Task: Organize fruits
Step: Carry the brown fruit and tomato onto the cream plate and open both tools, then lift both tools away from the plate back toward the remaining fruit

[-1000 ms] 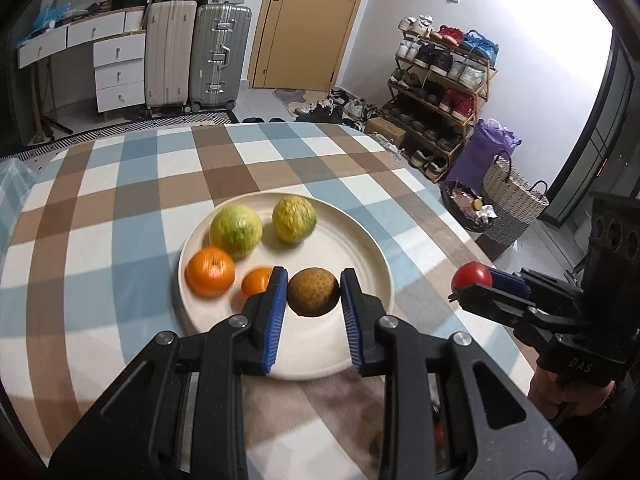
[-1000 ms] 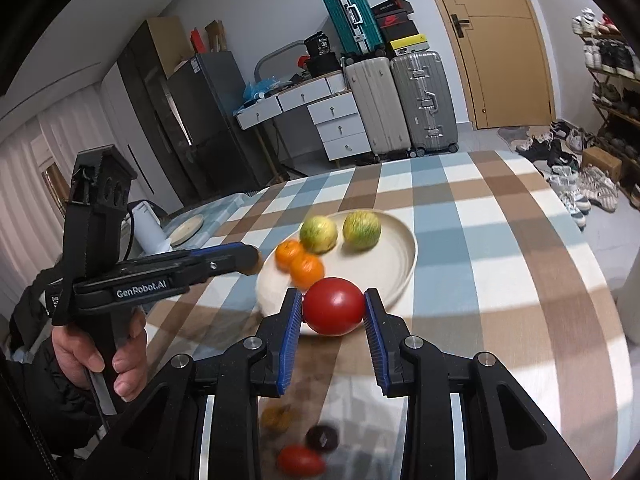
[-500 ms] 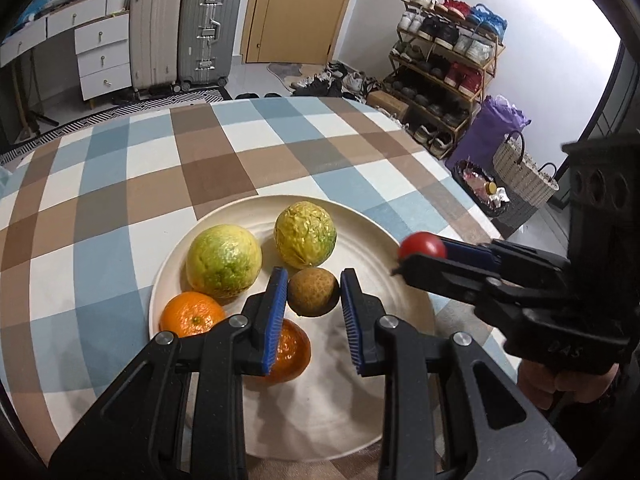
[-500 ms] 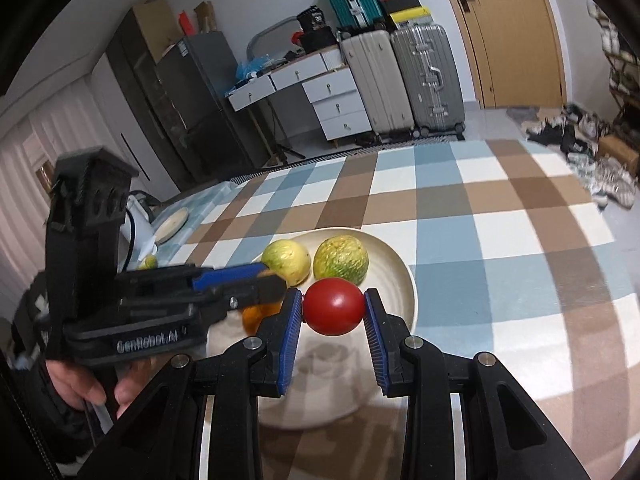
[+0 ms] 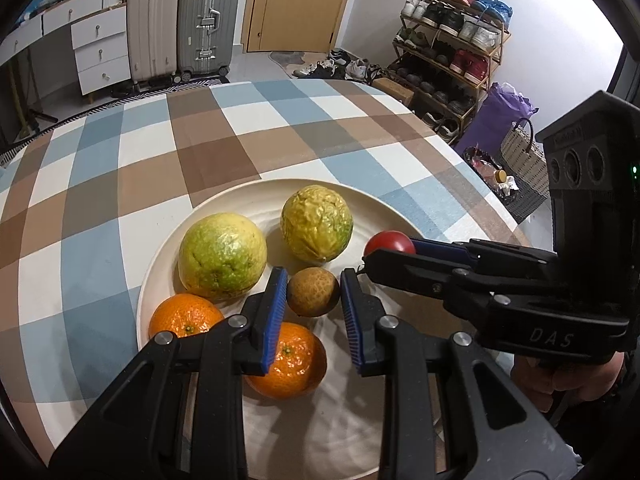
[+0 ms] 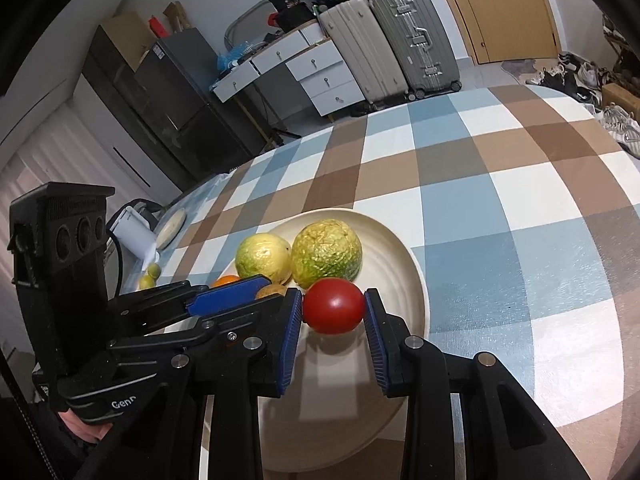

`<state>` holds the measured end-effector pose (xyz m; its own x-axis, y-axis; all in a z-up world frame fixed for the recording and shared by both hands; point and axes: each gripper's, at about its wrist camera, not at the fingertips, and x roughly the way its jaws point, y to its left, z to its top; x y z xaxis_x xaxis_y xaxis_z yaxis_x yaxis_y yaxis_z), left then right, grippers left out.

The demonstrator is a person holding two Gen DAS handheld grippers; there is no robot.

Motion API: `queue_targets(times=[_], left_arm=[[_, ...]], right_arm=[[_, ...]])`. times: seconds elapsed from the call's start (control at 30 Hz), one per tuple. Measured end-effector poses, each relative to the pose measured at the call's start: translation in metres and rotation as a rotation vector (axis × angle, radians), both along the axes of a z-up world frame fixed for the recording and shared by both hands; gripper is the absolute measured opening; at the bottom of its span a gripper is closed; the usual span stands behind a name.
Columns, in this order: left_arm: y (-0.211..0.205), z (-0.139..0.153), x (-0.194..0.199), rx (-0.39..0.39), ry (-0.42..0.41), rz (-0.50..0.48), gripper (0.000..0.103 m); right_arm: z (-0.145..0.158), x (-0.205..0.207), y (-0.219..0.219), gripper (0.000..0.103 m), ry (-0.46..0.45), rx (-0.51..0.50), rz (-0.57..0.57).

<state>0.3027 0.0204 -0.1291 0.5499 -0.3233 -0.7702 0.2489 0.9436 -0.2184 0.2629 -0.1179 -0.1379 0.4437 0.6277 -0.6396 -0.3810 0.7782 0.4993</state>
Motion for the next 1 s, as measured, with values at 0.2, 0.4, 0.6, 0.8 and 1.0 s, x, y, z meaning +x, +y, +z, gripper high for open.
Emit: queue_targets(times=[0.2,0.4,0.6,0.8,1.0], left_arm=[[0.005,0.000,-0.001,-0.004,-0.006,0.016,0.024],[0.009,0.011,-0.011,-0.015,-0.026,0.021,0.034],[0.016,0.030,-0.031,-0.036,-0.062,0.050,0.055],[0.016,0.051,-0.059,-0.028,-0.102,0.066,0.065],[0.012,0.078,-0.095,-0.018,-0.168,0.082,0.080]], right_arm=[[-0.003,0.002,0.007,0.032,0.019,0.000,0.000],[-0.002,0.002,0.004,0.052,0.026,0.049,0.011],[0.013,-0.016,-0.019,0.066,0.001,0.124,-0.038],[0.040,-0.050,-0.039,0.088,-0.074,0.137,-0.083],[0.065,-0.085,-0.056,0.098,-0.145,0.154,-0.120]])
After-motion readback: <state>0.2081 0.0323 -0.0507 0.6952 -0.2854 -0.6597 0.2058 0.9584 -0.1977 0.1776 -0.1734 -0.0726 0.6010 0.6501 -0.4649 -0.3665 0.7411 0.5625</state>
